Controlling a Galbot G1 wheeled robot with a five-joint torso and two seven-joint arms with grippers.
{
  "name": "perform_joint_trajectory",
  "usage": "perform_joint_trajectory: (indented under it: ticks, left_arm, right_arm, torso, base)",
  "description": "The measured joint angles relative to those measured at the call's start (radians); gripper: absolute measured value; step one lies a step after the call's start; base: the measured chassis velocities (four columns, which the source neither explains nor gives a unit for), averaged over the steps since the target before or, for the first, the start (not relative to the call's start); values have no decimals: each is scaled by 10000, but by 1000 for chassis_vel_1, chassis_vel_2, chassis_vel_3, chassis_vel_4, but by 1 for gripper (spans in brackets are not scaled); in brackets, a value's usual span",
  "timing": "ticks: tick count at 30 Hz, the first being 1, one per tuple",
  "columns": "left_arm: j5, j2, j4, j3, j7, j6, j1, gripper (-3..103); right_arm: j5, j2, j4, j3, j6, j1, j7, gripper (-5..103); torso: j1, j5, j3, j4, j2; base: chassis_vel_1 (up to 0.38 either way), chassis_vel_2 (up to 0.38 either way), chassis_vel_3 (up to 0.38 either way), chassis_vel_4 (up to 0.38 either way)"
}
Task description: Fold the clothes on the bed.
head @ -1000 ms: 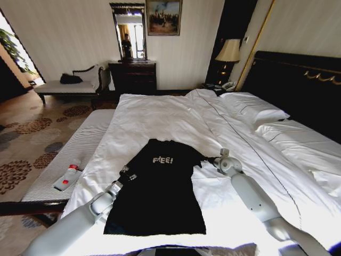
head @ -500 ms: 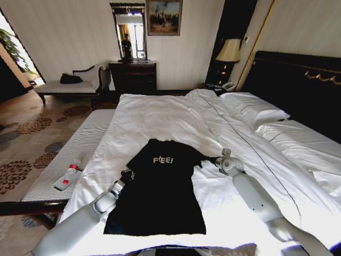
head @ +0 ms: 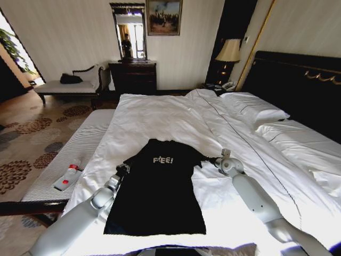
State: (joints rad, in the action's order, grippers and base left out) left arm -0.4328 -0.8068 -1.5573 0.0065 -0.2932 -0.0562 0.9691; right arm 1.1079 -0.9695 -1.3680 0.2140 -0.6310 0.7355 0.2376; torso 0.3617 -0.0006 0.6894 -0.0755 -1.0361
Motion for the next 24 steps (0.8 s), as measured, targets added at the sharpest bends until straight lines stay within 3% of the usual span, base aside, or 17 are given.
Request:
perform_joint_trajectory:
  ticks: [9, 24]
  left_arm:
    - [-1389, -543, 748, -712, -357, 404, -508, 0]
    - [-1731, -535, 1198, -625, -334, 413, -1114, 0]
  right_arm:
    - [12, 210, -217, -178, 35, 34, -88, 0]
    - [-985, 375, 849, -1337, 876, -1258, -912, 0]
  torso:
    - [0, 0, 0, -3, 0]
    - [0, 2, 0, 0, 0]
  base:
    - [0, 0, 0, 0]
    - [0, 0, 0, 0]
